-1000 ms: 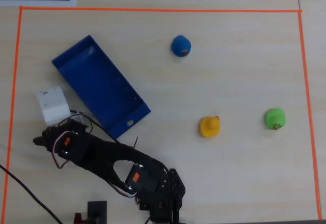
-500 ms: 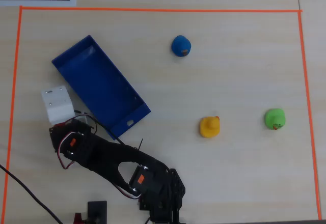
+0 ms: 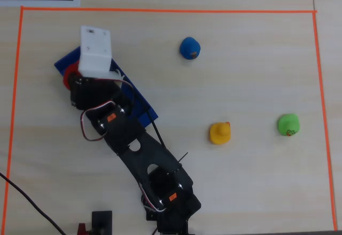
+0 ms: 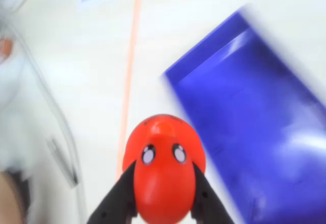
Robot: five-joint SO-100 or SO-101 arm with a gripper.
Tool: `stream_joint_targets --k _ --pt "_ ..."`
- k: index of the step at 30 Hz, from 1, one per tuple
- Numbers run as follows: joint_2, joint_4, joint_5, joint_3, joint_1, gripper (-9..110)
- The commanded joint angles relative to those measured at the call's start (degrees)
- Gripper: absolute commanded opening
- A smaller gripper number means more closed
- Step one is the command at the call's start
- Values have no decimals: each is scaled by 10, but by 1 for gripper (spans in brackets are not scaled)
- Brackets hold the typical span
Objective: Grasp red duck and put it into box.
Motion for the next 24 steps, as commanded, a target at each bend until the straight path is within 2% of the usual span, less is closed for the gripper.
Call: stream_joint_targets --k 1,10,12,17,22,24 --pt "-25 -49 -36 44 18 0" --pt "-82 -180 -85 191 72 0" --pt "-81 -172 -97 193 83 2" --pt "-59 -106 -120 168 104 23" --pt "-3 -32 -136 129 129 30" --pt "42 -24 -140 129 144 29"
